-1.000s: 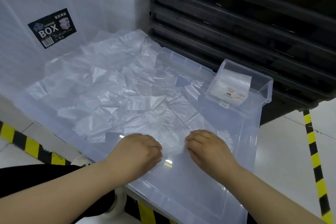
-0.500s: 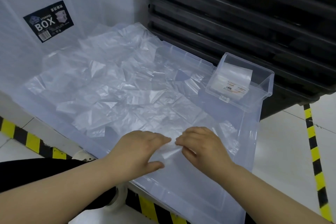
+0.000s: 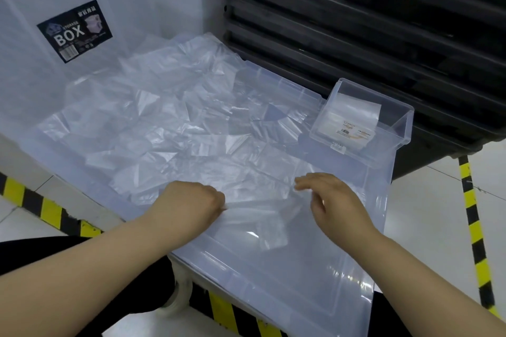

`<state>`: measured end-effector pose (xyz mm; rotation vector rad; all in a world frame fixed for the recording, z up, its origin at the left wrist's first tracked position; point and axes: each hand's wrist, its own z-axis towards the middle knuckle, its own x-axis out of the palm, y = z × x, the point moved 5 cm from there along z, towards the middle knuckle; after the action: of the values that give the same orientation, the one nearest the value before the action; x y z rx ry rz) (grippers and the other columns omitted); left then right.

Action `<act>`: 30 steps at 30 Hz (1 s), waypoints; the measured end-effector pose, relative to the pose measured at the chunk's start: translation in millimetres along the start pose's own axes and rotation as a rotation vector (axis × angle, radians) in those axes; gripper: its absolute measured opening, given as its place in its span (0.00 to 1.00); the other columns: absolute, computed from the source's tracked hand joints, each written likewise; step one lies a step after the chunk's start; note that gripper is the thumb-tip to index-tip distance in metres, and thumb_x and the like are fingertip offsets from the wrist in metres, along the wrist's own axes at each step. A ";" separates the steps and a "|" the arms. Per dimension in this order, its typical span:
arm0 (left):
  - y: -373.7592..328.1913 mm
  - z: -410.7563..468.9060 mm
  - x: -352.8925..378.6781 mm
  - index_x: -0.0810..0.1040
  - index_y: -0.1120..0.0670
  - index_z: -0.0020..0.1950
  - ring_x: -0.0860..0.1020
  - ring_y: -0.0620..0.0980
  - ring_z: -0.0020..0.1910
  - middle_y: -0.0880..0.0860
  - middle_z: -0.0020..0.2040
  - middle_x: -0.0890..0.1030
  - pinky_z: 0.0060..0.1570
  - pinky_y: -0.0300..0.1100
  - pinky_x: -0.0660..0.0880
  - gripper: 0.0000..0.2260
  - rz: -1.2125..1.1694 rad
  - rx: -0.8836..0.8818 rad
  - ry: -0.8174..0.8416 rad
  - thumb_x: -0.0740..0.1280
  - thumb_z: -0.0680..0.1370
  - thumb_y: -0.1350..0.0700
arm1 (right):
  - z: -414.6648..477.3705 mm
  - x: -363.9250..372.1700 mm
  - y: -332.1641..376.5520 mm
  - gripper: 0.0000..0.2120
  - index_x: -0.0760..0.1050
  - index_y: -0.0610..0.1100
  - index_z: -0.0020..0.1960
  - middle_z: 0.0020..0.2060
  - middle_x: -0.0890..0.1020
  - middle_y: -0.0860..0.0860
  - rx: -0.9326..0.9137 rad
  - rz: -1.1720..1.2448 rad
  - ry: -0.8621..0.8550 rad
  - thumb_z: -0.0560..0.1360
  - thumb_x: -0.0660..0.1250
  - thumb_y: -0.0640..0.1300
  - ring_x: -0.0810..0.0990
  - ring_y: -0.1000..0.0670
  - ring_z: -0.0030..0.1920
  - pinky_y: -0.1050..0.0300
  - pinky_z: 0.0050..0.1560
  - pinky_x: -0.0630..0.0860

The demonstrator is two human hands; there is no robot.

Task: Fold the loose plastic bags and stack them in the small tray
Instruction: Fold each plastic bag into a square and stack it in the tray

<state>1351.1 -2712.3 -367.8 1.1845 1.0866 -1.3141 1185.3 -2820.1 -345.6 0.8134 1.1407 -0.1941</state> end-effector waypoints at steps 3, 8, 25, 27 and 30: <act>-14.7 -2.6 4.8 0.52 0.51 0.23 0.53 0.48 0.14 0.46 0.24 0.44 0.38 0.30 0.39 0.36 0.013 -0.008 0.003 0.81 0.38 0.59 | 0.8 -13.2 8.8 0.19 0.79 0.38 0.49 0.50 0.76 0.59 0.076 0.106 -0.032 0.68 0.54 0.26 0.73 0.59 0.54 0.80 0.56 0.60; -38.1 4.3 1.5 0.55 0.54 0.31 0.77 0.50 0.31 0.51 0.29 0.72 0.25 0.38 0.44 0.23 0.049 0.013 0.260 0.73 0.65 0.61 | -12.8 9.9 55.4 0.22 0.80 0.44 0.51 0.43 0.84 0.54 -0.228 -0.183 0.141 0.67 0.59 0.57 0.79 0.57 0.46 0.59 0.57 0.73; 41.1 5.7 8.0 0.77 0.46 0.33 0.75 0.44 0.39 0.42 0.33 0.76 0.37 0.29 0.69 0.09 -0.733 -0.484 0.330 0.69 0.73 0.55 | -2.0 -11.0 -32.1 0.08 0.79 0.44 0.44 0.34 0.81 0.57 0.629 0.296 0.634 0.77 0.62 0.37 0.78 0.63 0.32 0.73 0.34 0.72; 46.4 3.5 10.6 0.77 0.50 0.30 0.73 0.41 0.31 0.44 0.27 0.75 0.30 0.27 0.65 0.09 -0.864 -0.577 0.331 0.72 0.71 0.55 | -2.8 -12.4 -37.9 0.10 0.76 0.44 0.44 0.34 0.82 0.53 0.717 0.341 0.637 0.78 0.59 0.35 0.80 0.59 0.32 0.68 0.35 0.75; 51.5 3.1 13.4 0.78 0.55 0.32 0.73 0.40 0.27 0.46 0.26 0.76 0.30 0.31 0.67 0.09 -0.865 -0.666 0.307 0.70 0.72 0.58 | -2.3 -11.2 -42.2 0.09 0.73 0.42 0.43 0.33 0.81 0.50 0.762 0.315 0.607 0.79 0.56 0.37 0.79 0.54 0.32 0.64 0.33 0.74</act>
<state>1402.1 -2720.9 -380.4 0.3963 2.2032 -1.2094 1156.5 -2851.2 -356.4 1.8004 1.4981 -0.1162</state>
